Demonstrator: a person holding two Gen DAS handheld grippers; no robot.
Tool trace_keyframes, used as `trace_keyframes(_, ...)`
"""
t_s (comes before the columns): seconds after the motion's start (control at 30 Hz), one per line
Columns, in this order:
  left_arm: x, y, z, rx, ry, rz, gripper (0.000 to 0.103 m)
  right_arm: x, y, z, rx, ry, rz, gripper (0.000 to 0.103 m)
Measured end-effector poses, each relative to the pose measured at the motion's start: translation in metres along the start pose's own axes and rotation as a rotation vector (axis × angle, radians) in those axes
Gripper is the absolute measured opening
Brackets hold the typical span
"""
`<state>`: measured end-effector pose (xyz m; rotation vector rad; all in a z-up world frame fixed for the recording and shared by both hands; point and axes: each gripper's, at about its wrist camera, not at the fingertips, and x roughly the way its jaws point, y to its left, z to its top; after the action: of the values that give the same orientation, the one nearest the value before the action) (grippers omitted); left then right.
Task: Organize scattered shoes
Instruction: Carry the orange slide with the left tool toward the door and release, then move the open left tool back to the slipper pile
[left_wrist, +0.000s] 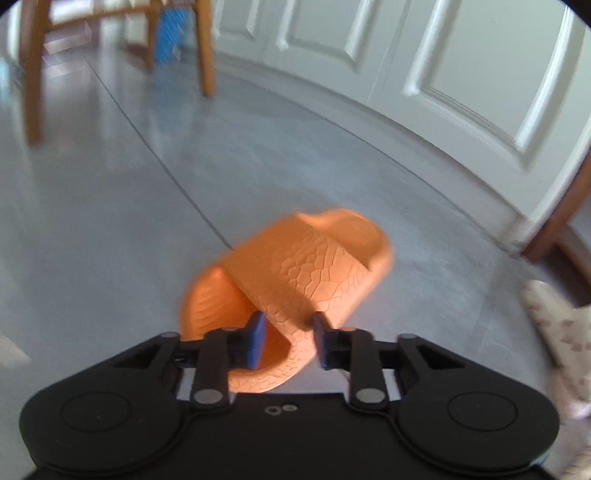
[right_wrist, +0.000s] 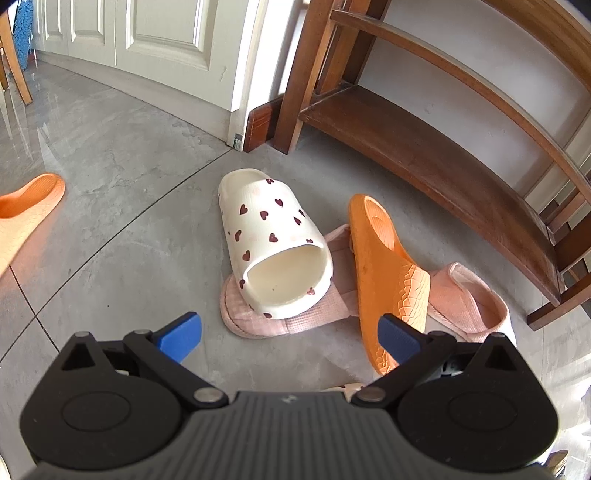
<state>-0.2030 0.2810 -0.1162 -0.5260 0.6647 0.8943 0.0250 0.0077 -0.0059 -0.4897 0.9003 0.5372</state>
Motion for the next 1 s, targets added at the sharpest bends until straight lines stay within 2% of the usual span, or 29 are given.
trace_keyframes(0.13, -0.012, -0.001, -0.005, 0.058, 0.010, 0.011, 0.035, 0.001, 0.004, 0.001, -0.015, -0.006, 0.004, 0.103)
trace_keyframes(0.2, -0.019, -0.006, -0.012, 0.074, 0.030, -0.009, 0.035, 0.000, 0.004, 0.001, -0.020, -0.009, 0.002, 0.103)
trace_keyframes(0.27, -0.025, -0.020, -0.020, 0.128, 0.029, -0.058, 0.036, -0.002, -0.003, -0.001, -0.007, -0.004, -0.007, 0.103)
trace_keyframes(0.4, -0.034, -0.074, -0.029, 0.304, 0.010, -0.235, 0.038, -0.005, -0.015, -0.005, 0.016, 0.006, -0.024, 0.103)
trace_keyframes(0.53, -0.037, -0.138, -0.028, 0.449, 0.017, -0.429, 0.042, -0.016, -0.048, -0.013, 0.084, 0.015, -0.068, 0.103)
trace_keyframes(0.67, -0.050, -0.196, -0.038, 0.588, -0.009, -0.581, 0.043, -0.036, -0.086, -0.022, 0.173, -0.007, -0.111, 0.103)
trace_keyframes(0.77, -0.063, -0.232, -0.051, 0.640, -0.010, -0.683, 0.041, -0.050, -0.108, -0.033, 0.218, -0.014, -0.130, 0.103)
trace_keyframes(0.9, -0.072, -0.274, -0.065, 0.652, 0.028, -0.833, 0.042, -0.056, -0.125, -0.046, 0.237, 0.003, -0.150, 0.103)
trace_keyframes(1.0, -0.076, -0.315, -0.082, 0.681, 0.027, -0.915, 0.041, -0.064, -0.140, -0.063, 0.255, 0.025, -0.166, 0.103)
